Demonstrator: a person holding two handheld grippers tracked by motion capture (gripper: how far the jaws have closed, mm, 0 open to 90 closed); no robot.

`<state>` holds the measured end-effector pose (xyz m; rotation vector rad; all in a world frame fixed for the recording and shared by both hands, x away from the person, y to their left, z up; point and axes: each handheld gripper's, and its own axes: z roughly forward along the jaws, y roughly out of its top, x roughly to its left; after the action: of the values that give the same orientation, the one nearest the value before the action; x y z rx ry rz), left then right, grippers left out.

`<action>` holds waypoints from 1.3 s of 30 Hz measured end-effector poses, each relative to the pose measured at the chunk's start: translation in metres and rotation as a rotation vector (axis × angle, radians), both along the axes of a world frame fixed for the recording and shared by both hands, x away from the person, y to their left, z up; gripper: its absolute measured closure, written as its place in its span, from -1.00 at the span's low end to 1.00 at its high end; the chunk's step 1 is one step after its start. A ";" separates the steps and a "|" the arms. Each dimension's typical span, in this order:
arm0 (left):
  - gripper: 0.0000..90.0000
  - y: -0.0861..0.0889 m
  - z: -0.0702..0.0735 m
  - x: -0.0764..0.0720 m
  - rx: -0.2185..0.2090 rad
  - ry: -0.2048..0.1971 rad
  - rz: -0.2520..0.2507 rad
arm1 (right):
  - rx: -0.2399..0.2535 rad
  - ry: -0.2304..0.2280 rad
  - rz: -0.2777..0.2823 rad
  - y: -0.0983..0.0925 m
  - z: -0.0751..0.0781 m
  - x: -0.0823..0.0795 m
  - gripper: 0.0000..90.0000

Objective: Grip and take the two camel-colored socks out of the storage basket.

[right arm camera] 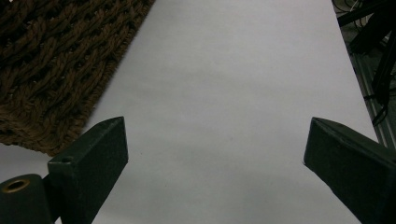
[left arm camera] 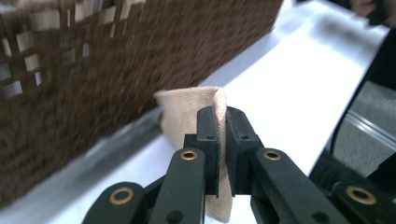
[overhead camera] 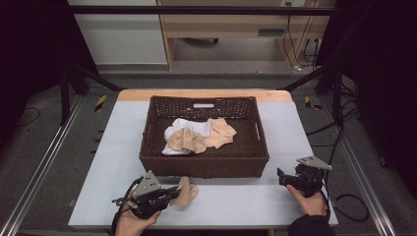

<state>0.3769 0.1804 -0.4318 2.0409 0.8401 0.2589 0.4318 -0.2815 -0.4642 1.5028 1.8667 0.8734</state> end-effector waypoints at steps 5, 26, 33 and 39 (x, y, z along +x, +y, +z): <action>0.83 0.006 -0.017 0.010 0.074 0.029 0.070 | -0.002 -0.004 0.008 0.002 0.000 -0.001 -0.85; 0.13 0.032 0.006 0.005 0.089 -0.106 0.218 | 0.002 -0.001 0.008 0.001 0.001 -0.002 -0.86; 0.14 0.036 0.021 0.003 0.066 -0.146 0.243 | 0.001 -0.001 0.009 0.002 0.001 -0.002 -0.86; 0.17 0.037 0.042 0.004 0.030 -0.184 0.233 | 0.003 -0.005 0.004 0.000 0.001 -0.002 -0.86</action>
<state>0.3805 0.2173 -0.3894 1.9117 0.9620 0.5825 0.4296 -0.2813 -0.4634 1.4984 1.8660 0.8815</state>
